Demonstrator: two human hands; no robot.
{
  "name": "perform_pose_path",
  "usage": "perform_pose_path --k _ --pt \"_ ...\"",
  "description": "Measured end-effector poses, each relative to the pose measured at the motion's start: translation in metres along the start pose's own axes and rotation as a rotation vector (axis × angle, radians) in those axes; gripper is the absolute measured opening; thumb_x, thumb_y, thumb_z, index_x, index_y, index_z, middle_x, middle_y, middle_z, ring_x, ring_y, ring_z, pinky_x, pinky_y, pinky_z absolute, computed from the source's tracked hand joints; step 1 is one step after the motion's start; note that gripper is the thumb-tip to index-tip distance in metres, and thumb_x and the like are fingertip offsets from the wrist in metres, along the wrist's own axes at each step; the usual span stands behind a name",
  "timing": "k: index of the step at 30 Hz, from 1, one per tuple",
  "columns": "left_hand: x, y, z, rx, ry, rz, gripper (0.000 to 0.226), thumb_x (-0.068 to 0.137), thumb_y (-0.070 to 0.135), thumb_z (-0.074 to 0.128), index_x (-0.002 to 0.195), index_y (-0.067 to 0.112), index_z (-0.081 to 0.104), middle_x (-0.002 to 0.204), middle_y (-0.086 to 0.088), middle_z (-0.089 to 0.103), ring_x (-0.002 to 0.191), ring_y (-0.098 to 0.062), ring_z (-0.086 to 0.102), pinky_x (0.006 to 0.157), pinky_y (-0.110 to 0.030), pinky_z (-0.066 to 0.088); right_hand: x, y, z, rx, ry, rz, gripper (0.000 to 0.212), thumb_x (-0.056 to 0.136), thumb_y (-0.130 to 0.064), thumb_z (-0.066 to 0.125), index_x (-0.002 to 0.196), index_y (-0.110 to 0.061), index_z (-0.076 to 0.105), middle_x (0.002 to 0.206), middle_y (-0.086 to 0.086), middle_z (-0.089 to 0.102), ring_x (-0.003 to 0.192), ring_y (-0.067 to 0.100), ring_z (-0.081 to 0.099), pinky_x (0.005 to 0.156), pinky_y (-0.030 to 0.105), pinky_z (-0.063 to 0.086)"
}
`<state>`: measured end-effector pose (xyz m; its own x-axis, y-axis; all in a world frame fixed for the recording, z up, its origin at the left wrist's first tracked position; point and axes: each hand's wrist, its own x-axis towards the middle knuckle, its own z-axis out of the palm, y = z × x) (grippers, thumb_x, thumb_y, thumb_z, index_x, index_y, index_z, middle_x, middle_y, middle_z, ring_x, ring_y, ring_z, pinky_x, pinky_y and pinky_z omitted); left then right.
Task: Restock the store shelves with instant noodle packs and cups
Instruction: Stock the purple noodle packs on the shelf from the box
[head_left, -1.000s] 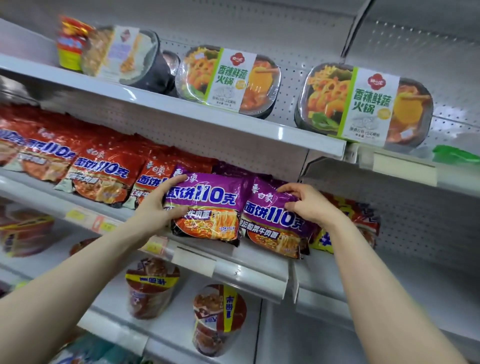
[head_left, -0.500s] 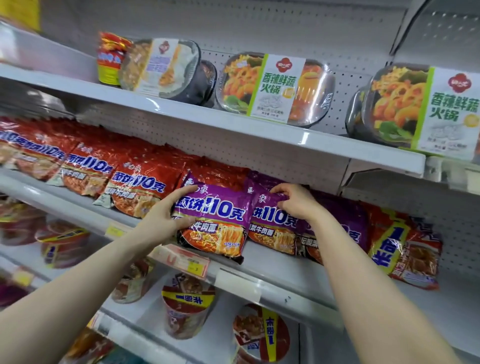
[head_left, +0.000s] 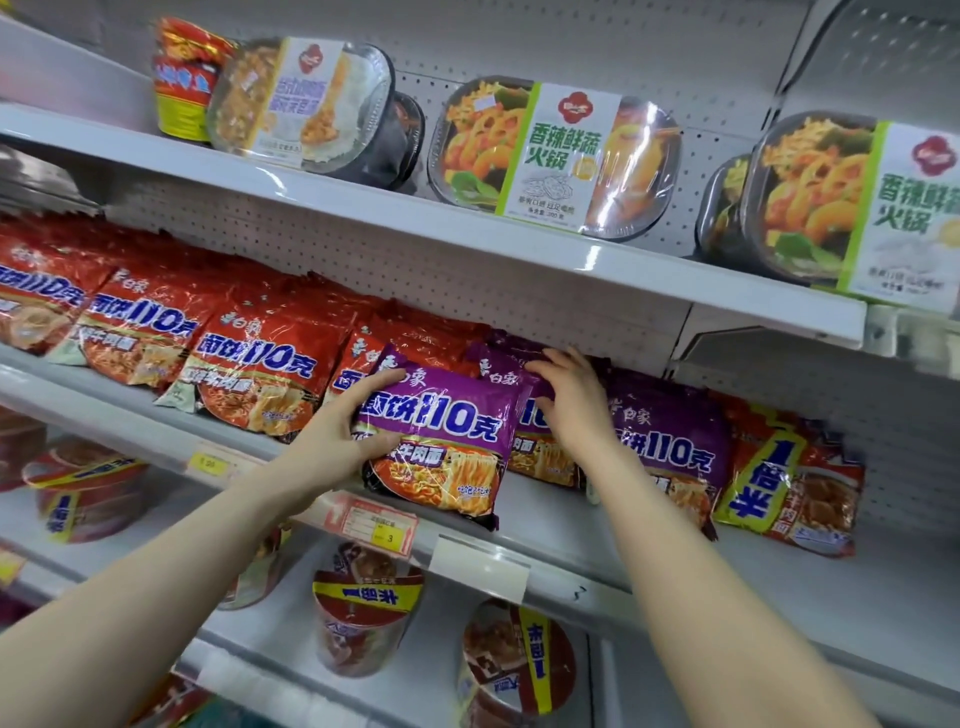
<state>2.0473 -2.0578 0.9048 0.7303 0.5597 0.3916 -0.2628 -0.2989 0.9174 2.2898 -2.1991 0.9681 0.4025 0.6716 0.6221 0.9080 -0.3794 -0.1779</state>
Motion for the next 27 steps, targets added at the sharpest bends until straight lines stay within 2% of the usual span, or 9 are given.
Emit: perform_pose_path --k 2,5,8,11,14,18,22,25,27 --pt "0.001 0.000 0.005 0.005 -0.013 0.010 0.062 0.090 0.001 0.064 0.130 0.048 0.051 0.130 0.000 0.055 0.105 -0.018 0.066 0.079 -0.031 0.059 -0.011 0.002 0.000 0.070 0.057 -0.009 0.058 0.090 0.010 0.057 0.140 -0.019 0.055 0.156 0.002 0.037 0.150 0.019 0.016 0.116 0.024 0.004" --pt "0.003 0.002 0.017 -0.002 -0.036 0.024 0.064 0.090 -0.001 0.063 0.130 0.047 0.051 0.131 0.003 0.054 0.106 -0.016 0.065 0.080 -0.029 0.058 -0.029 0.006 -0.007 0.194 0.123 0.022 0.057 0.092 0.014 0.048 0.138 -0.016 0.056 0.154 0.002 0.040 0.149 0.017 0.020 0.117 0.024 0.007" --pt "0.009 0.001 0.033 0.044 -0.057 0.053 0.066 0.090 0.000 0.064 0.134 0.046 0.049 0.137 0.004 0.052 0.111 -0.015 0.062 0.091 -0.033 0.056 -0.046 0.011 -0.015 0.251 0.124 0.057 0.050 0.097 0.009 0.042 0.139 -0.016 0.056 0.153 0.000 0.042 0.149 0.015 0.021 0.119 0.024 0.010" --pt "0.016 -0.002 0.050 0.180 -0.068 0.117 0.067 0.089 0.005 0.067 0.138 0.045 0.045 0.145 0.011 0.046 0.128 -0.015 0.050 0.109 -0.045 0.043 -0.054 0.015 -0.024 0.408 0.076 0.157 0.047 0.103 -0.001 0.039 0.142 -0.022 0.053 0.156 -0.004 0.037 0.150 0.011 0.018 0.124 0.036 0.016" --pt "0.022 -0.002 0.070 0.250 -0.068 0.156 0.068 0.089 0.006 0.067 0.142 0.040 0.042 0.145 0.018 0.041 0.134 -0.010 0.042 0.114 -0.043 0.036 -0.060 0.020 -0.035 0.541 0.059 0.254 0.043 0.104 -0.018 0.044 0.144 -0.035 0.047 0.161 -0.002 0.028 0.149 0.016 0.023 0.122 0.043 0.023" --pt "0.031 -0.004 0.090 0.319 -0.031 0.193 0.068 0.089 0.008 0.067 0.144 0.038 0.040 0.143 0.017 0.043 0.132 -0.014 0.045 0.111 -0.045 0.039 -0.074 0.024 -0.034 0.309 0.051 0.159 0.055 0.098 -0.020 0.059 0.149 -0.029 0.042 0.161 -0.003 0.028 0.151 0.014 0.016 0.123 0.038 0.015" --pt "0.041 -0.009 0.109 0.536 0.058 0.259 0.071 0.087 0.009 0.069 0.145 0.036 0.039 0.141 -0.009 0.047 0.117 -0.026 0.054 0.104 -0.045 0.046 -0.087 0.026 -0.022 0.152 -0.008 0.131 0.067 0.094 -0.026 0.066 0.153 -0.028 0.034 0.164 -0.002 0.016 0.152 0.015 0.004 0.117 0.032 0.004" --pt "0.047 -0.013 0.114 0.818 0.122 0.300 0.073 0.086 0.010 0.071 0.149 0.024 0.038 0.154 -0.020 0.030 0.141 -0.038 0.030 0.116 -0.049 0.030 -0.091 0.024 -0.016 0.084 -0.096 0.143 0.080 0.091 -0.027 0.069 0.156 -0.034 0.022 0.166 -0.003 0.003 0.152 0.016 -0.002 0.117 0.032 0.002" --pt "0.047 -0.016 0.114 0.968 0.109 0.356 0.073 0.085 0.014 0.073 0.149 0.019 0.038 0.158 -0.021 0.022 0.146 -0.040 0.019 0.118 -0.053 0.024 -0.091 0.022 -0.014 0.028 -0.094 0.126 0.083 0.090 -0.027 0.070 0.156 -0.034 0.020 0.166 -0.004 -0.001 0.152 0.016 -0.003 0.119 0.033 0.004"
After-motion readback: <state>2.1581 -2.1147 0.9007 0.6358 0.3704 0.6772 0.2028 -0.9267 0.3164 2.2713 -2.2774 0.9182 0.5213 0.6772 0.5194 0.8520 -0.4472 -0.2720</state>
